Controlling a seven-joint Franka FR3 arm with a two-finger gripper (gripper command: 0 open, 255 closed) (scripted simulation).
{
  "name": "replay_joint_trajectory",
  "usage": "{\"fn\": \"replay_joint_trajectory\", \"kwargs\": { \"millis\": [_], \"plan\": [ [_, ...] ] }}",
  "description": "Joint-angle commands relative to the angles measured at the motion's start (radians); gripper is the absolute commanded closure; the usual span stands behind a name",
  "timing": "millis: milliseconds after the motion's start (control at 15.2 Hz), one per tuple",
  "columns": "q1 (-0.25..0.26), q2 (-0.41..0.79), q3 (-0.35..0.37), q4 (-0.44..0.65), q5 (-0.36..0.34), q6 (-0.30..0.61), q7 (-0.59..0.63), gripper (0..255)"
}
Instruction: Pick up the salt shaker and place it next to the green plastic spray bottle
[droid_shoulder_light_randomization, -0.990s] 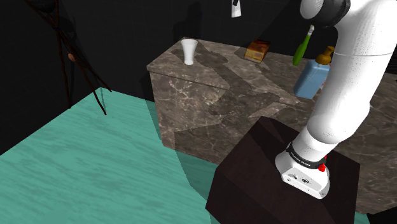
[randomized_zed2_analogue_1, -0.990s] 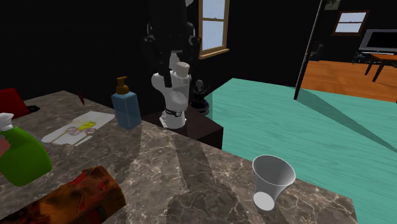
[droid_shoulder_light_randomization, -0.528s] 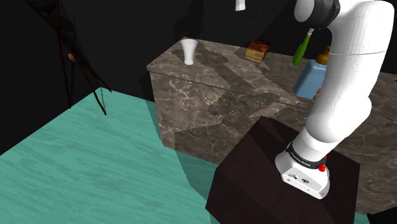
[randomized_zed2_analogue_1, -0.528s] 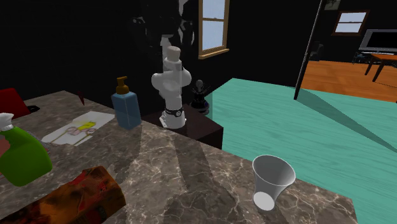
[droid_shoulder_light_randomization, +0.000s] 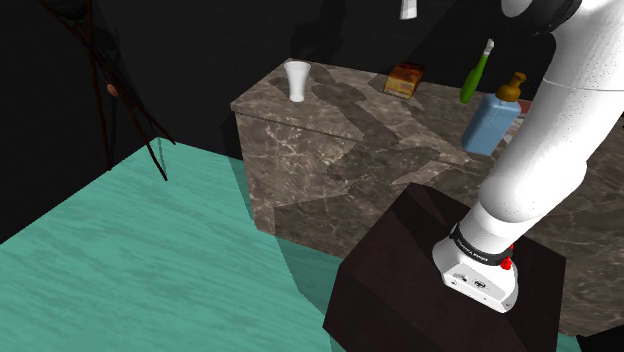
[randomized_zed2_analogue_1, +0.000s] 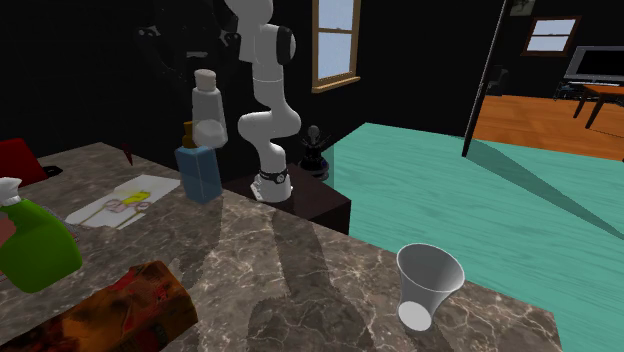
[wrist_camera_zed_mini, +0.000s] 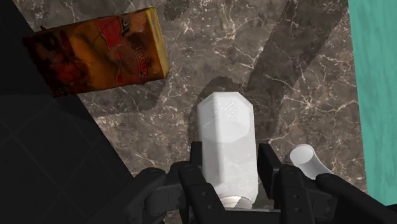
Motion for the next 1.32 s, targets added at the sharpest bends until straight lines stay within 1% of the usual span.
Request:
{"fn": "replay_joint_trajectory", "kwargs": {
  "millis": [0, 330, 660, 990, 1254],
  "plan": [
    [-0.026, -0.017, -0.016, -0.025, 0.003, 0.002, -0.046, 255],
    [-0.091, -0.050, -0.059, -0.066, 0.013, -0.004, -0.155, 255],
    [-0.167, -0.047, -0.108, -0.062, 0.039, -0.027, -0.272, 255],
    [-0.264, -0.006, -0.157, -0.013, 0.088, -0.068, -0.397, 255],
    [-0.362, 0.057, -0.193, 0.066, 0.147, -0.117, -0.499, 255]
  ]
}}
